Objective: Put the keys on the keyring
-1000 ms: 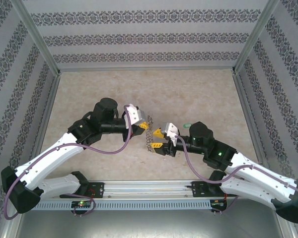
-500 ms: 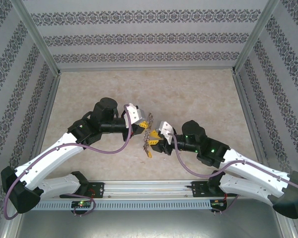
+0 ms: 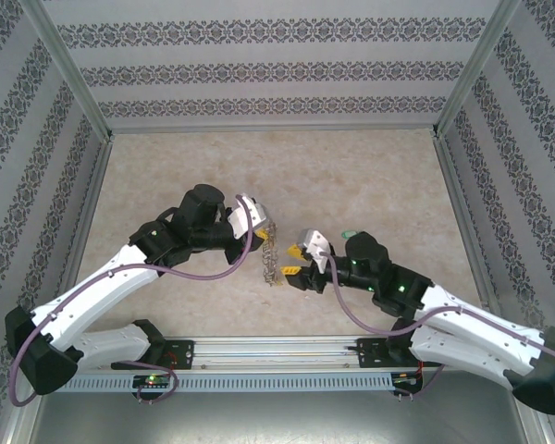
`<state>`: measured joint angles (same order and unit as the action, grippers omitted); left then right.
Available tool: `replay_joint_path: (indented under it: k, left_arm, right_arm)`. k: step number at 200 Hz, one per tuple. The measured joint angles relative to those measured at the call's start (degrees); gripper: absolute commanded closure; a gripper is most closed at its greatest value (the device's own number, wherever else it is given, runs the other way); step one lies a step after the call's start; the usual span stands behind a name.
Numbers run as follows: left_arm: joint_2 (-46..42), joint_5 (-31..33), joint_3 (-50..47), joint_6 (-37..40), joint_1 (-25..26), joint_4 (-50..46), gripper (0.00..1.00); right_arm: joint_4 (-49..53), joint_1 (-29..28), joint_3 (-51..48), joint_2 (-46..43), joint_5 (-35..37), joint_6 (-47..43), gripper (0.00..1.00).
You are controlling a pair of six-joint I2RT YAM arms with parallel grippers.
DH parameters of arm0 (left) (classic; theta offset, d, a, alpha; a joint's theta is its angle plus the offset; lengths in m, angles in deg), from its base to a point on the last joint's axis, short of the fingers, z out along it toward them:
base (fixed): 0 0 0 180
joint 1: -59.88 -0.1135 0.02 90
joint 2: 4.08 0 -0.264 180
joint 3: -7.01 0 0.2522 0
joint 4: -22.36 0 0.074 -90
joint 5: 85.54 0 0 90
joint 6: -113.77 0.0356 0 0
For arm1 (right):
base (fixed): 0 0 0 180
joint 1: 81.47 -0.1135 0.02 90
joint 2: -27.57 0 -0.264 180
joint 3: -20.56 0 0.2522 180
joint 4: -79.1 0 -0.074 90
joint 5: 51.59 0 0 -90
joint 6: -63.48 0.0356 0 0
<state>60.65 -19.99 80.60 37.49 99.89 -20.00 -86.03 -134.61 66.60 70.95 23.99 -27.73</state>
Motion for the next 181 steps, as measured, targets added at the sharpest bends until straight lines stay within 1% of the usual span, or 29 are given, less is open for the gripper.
replay_joint_path:
  k: [21,30,53,81,103,121,155,181]
  left_arm:
    - [1.70,2.67,0.20,-1.11,0.00,-4.68,1.00]
    - [2.64,3.58,0.22,-1.84,0.00,-6.45,1.00]
    - [6.12,5.16,0.96,-3.32,0.02,-9.97,1.00]
    - [13.81,6.10,3.87,-4.61,0.02,-11.39,1.00]
    - [22.21,5.99,8.61,-4.90,0.02,-11.41,1.00]
    - [30.64,5.44,14.78,-4.83,0.02,-11.28,1.00]
    - [45.57,4.59,26.27,-4.31,0.00,-11.58,1.00]
    - [52.68,3.82,31.56,-3.85,-0.26,-12.41,1.00]
  right_arm:
    - [0.44,0.00,-2.84,-6.51,3.61,0.28,0.33]
    - [0.46,0.00,-3.43,-8.63,5.55,-0.11,0.31]
    - [0.79,0.72,-3.56,-11.04,9.64,-0.52,0.29]
    - [0.90,4.28,-3.56,-11.65,12.20,-0.92,0.29]
    - [0.94,7.91,-3.58,-12.83,12.50,-1.53,0.28]
    - [0.96,11.19,-3.67,-13.81,12.26,-1.77,0.28]
    - [0.98,18.49,-3.87,-14.03,9.53,-1.75,0.28]
    - [0.96,21.94,-4.46,-13.66,7.45,-1.73,0.28]
